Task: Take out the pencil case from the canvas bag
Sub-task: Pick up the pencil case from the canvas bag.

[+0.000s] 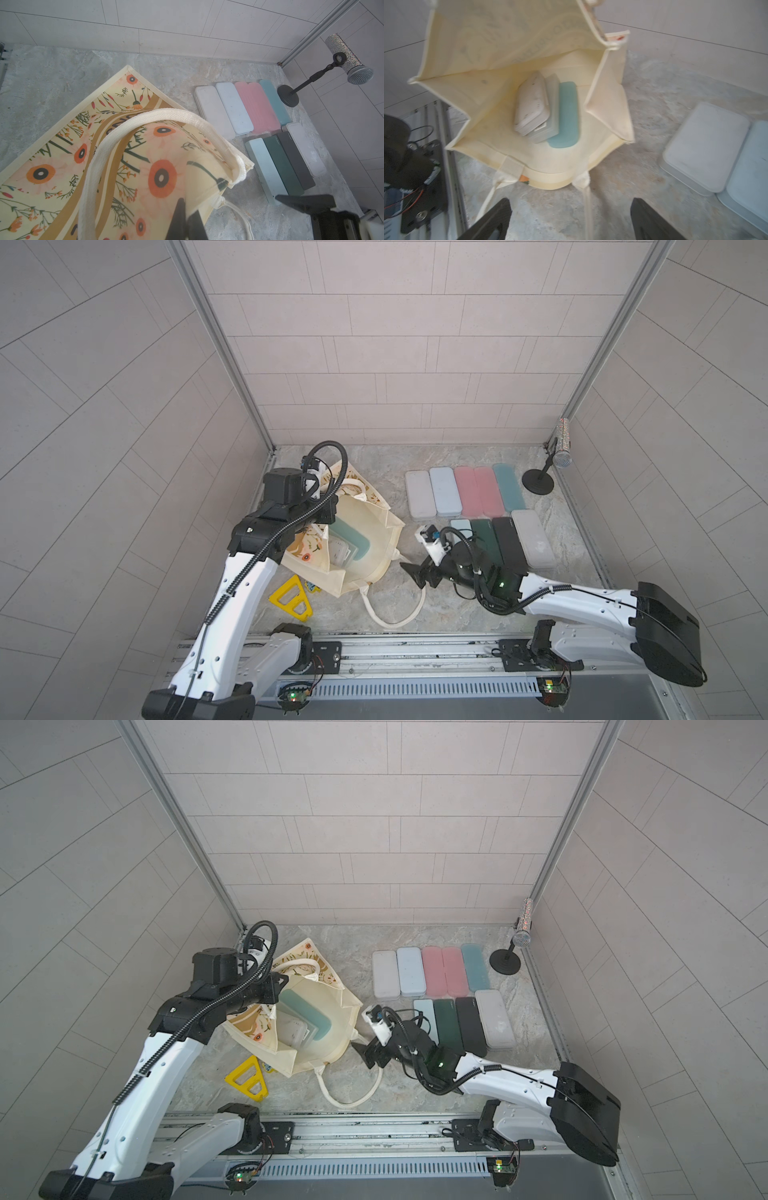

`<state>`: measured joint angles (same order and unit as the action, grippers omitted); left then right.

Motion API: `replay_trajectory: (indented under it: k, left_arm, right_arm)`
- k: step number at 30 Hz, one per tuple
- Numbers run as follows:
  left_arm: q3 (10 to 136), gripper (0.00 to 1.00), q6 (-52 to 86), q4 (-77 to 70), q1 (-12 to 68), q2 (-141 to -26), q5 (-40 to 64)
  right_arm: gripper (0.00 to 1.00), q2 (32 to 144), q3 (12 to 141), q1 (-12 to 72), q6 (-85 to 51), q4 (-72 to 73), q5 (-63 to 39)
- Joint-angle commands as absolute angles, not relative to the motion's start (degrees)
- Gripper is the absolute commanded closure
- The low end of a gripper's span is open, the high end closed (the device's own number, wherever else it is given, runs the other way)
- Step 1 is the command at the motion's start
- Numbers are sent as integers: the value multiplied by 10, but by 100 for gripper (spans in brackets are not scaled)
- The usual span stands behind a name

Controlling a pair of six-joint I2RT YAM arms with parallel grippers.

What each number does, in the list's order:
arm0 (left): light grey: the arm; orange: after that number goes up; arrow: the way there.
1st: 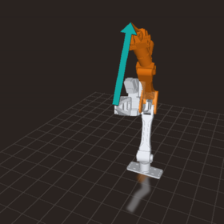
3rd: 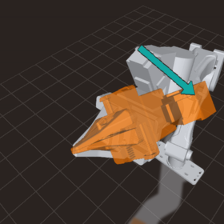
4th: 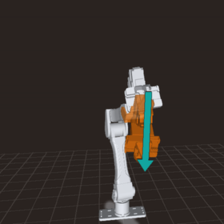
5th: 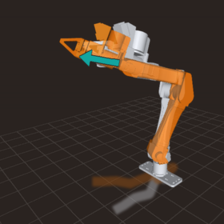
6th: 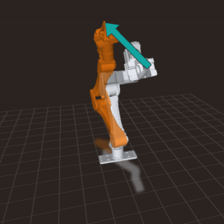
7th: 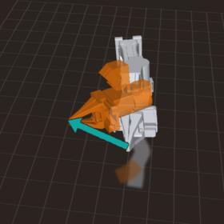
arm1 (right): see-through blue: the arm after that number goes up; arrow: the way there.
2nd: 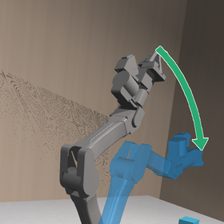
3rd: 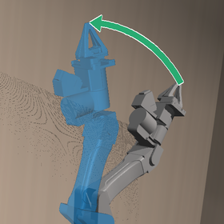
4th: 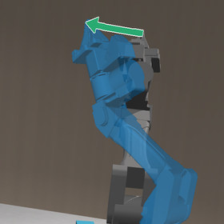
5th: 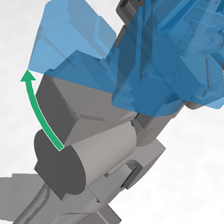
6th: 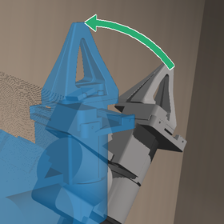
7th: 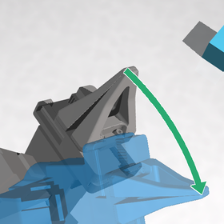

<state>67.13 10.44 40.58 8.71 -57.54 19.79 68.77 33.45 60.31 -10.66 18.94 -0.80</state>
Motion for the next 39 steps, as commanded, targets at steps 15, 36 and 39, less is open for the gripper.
replay_trajectory:
  k: [15, 36, 39]
  left_arm:
    - [685, 100, 105, 393, 88, -566, 269]
    - [711, 100, 110, 405, 89, -560, 285]
    - [711, 100, 114, 404, 88, -562, 291]
  right_arm:
    - [18, 984, 524, 693, 33, 241, 33]
    - [4, 1148, 673, 690, 104, 252, 97]
    - [4, 1171, 698, 684, 105, 252, 97]
